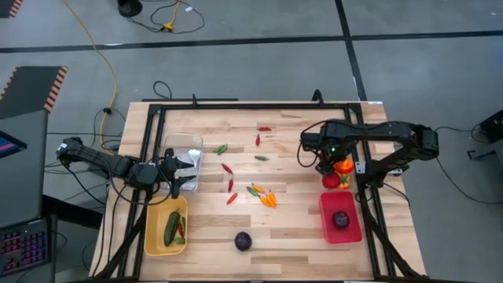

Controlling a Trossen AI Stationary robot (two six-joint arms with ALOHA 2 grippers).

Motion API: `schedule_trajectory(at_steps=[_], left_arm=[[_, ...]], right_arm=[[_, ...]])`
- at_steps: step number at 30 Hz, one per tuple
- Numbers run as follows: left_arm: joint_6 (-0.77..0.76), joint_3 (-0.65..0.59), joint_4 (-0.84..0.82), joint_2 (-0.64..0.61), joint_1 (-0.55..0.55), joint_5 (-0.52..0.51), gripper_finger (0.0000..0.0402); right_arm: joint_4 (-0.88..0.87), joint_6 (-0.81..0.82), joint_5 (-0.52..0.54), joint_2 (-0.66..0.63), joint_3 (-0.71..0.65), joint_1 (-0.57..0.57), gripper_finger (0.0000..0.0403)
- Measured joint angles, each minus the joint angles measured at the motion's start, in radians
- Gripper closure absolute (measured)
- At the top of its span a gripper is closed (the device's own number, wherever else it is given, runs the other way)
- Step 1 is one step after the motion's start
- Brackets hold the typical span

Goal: Sort produce into baskets
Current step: Put the orange chili pepper into the yellow bin

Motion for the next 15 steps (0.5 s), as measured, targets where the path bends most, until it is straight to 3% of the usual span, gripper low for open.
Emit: schedule_trajectory(at_steps=[15], left_arm=[[-0.006, 0.0, 0.047, 0.0, 0.0, 0.0, 0.0206]], right_arm=[[-0.071, 0.001, -0.003, -0.007, 0.133, 0.026, 0.0017]])
